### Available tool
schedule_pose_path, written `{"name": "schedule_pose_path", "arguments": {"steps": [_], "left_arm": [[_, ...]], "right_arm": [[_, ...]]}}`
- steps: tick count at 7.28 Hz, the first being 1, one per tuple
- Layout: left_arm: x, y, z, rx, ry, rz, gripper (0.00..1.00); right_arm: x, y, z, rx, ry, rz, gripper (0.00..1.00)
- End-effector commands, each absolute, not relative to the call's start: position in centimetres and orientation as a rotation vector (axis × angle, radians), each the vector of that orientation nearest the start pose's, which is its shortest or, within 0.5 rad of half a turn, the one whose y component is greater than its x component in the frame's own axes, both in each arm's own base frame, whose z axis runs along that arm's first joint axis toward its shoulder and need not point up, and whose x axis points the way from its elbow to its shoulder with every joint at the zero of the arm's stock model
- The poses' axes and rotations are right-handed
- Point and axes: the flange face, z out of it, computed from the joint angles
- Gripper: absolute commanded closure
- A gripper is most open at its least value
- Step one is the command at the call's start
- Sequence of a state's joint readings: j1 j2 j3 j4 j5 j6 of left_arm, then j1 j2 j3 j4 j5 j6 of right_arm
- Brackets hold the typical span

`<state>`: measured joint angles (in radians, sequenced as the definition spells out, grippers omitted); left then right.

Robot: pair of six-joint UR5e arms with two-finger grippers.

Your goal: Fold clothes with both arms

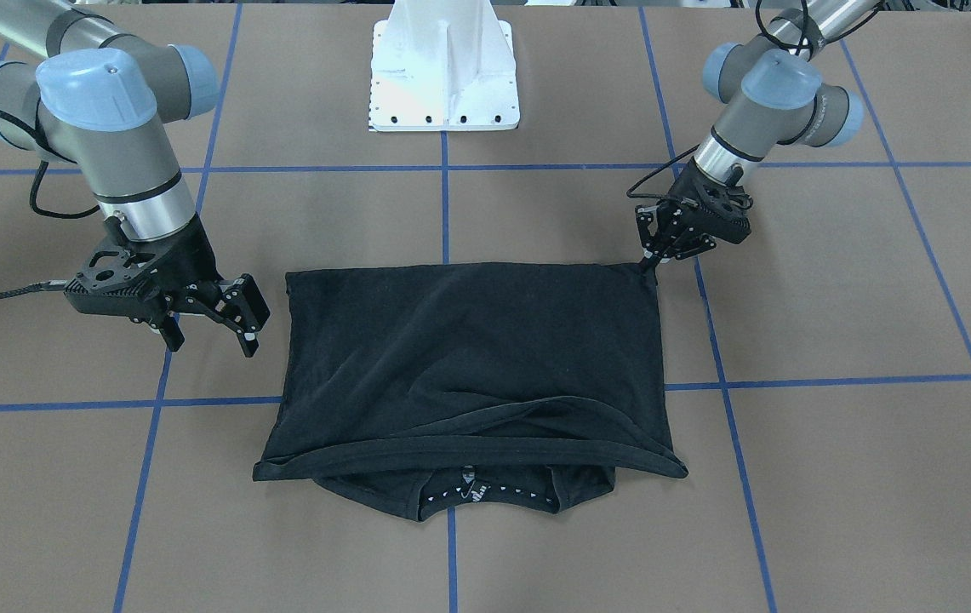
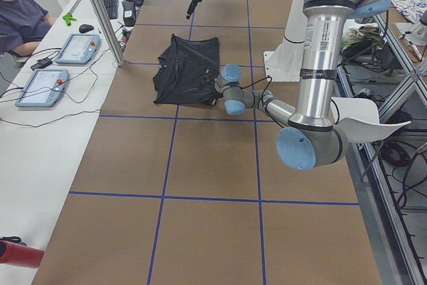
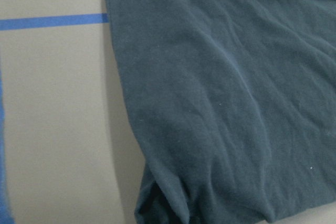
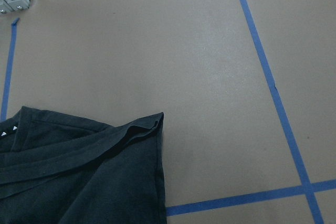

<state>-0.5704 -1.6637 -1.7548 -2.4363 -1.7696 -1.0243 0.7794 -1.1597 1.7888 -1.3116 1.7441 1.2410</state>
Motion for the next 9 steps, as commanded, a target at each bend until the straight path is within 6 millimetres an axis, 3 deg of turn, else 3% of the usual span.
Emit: {"name": "schedule_pose_path", "arguments": {"steps": [1,3,4,6,7,8,9], "left_arm": [[35.9,-43.2,44.0,0.573,0.968,0.151,1.00],[30.6,-50.0,48.4,0.663,0.810,0.176,1.00],[29.9,-53.9,50.1,0.679,0.747,0.186,1.00],[31.2,-63.7,50.0,0.688,0.688,0.192,1.00],[32.4,-67.3,50.9,0.693,0.685,0.185,1.00],[32.4,-69.4,51.1,0.699,0.679,0.173,1.00],[30.4,-70.3,50.9,0.716,0.674,0.190,1.00]], "right_arm": [[-36.5,-52.2,30.6,0.330,-0.843,0.340,0.00],[-36.5,-52.2,30.6,0.329,-0.843,0.342,0.00],[-36.6,-52.2,30.7,0.327,-0.843,0.340,0.00],[-36.8,-52.0,30.7,0.325,-0.843,0.338,0.00],[-36.9,-51.9,30.5,0.324,-0.847,0.342,0.00],[-37.0,-51.8,30.4,0.325,-0.849,0.344,0.00],[-37.0,-51.9,30.4,0.325,-0.849,0.344,0.00]]}}
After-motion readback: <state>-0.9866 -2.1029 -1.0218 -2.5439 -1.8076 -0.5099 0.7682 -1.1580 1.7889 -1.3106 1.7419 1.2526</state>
